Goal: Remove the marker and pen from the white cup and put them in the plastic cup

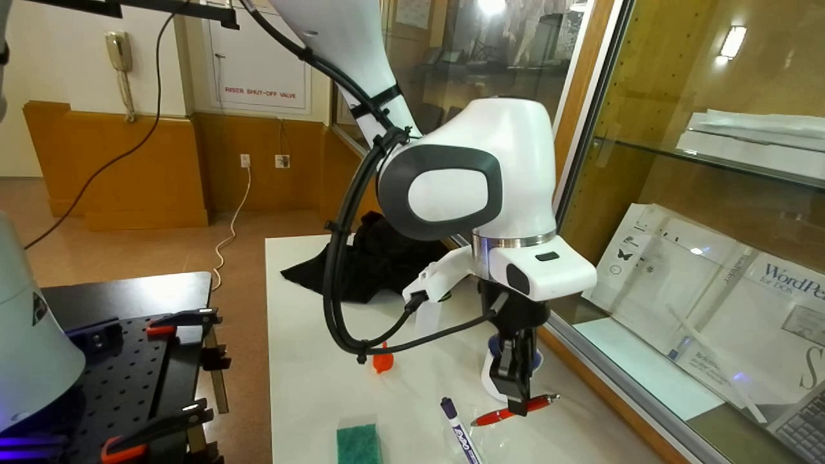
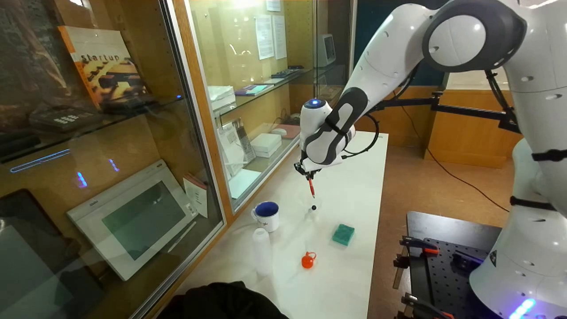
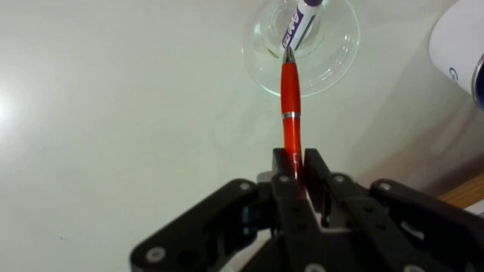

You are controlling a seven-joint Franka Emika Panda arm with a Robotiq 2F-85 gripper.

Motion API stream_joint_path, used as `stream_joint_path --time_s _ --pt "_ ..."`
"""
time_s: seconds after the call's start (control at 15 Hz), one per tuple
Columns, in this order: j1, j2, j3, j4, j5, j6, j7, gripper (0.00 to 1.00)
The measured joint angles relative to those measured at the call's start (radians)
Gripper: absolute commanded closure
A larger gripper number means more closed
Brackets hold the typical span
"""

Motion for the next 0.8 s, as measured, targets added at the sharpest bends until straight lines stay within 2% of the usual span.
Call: stream_joint_path --time_s 0.4,0.8 --pt "-0.026 0.041 0.038 0.001 0.03 0.106 0.0 0.96" --pt "-0.026 0.098 0.077 0.014 0.086 0.137 -0.001 0.96"
